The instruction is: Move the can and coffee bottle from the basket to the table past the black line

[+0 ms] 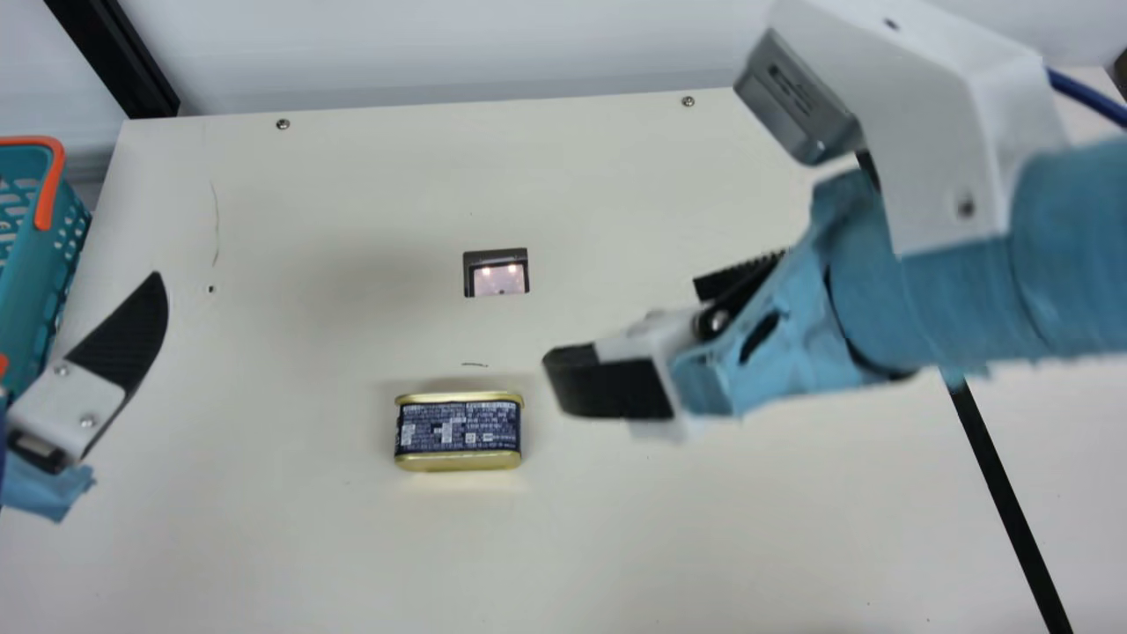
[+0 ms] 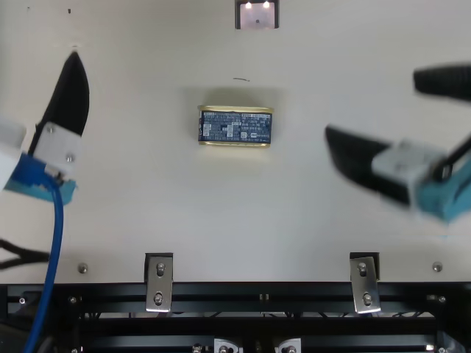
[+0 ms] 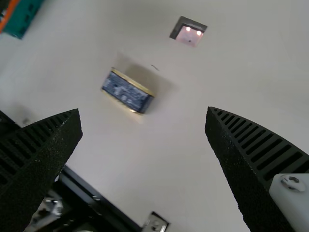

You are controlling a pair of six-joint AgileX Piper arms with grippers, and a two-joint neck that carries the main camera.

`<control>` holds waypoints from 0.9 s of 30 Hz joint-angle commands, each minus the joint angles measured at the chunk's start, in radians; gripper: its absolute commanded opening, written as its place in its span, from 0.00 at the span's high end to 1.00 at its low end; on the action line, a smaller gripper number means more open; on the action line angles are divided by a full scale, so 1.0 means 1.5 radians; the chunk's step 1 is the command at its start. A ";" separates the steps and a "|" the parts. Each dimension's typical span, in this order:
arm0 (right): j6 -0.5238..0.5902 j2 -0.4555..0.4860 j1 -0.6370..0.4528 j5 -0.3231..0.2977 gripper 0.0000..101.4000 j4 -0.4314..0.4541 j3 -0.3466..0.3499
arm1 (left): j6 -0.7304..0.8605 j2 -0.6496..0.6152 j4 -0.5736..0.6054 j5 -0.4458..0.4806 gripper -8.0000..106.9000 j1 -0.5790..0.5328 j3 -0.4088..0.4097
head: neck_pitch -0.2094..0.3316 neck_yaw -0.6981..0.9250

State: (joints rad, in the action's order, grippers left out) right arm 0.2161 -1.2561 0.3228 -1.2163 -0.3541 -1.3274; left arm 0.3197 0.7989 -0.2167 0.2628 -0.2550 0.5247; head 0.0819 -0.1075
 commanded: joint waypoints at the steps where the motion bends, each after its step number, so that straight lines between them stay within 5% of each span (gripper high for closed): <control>1: 0.000 0.000 0.000 0.000 0.00 0.000 0.000 | 0.000 0.000 0.000 0.000 0.15 0.000 0.000 | 0.009 -0.001; 7: 0.133 -0.050 -0.025 0.005 0.00 0.012 -0.014 | -0.027 -0.019 -0.006 0.002 0.15 0.000 -0.019 | 0.009 -0.001; 16: 0.177 -0.068 0.006 0.012 0.00 0.048 -0.017 | -0.043 -0.021 -0.021 0.002 0.15 -0.003 -0.021 | 0.009 -0.001; 27: 0.235 -0.122 0.131 0.046 0.00 0.116 -0.018 | -0.112 -0.088 -0.045 -0.006 0.15 0.012 -0.066 | 0.009 -0.001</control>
State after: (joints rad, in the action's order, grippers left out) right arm 0.5683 -1.4289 0.4850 -1.1525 -0.1901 -1.3494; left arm 0.1673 0.6871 -0.2865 0.2551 -0.2406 0.4384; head 0.0870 -0.1075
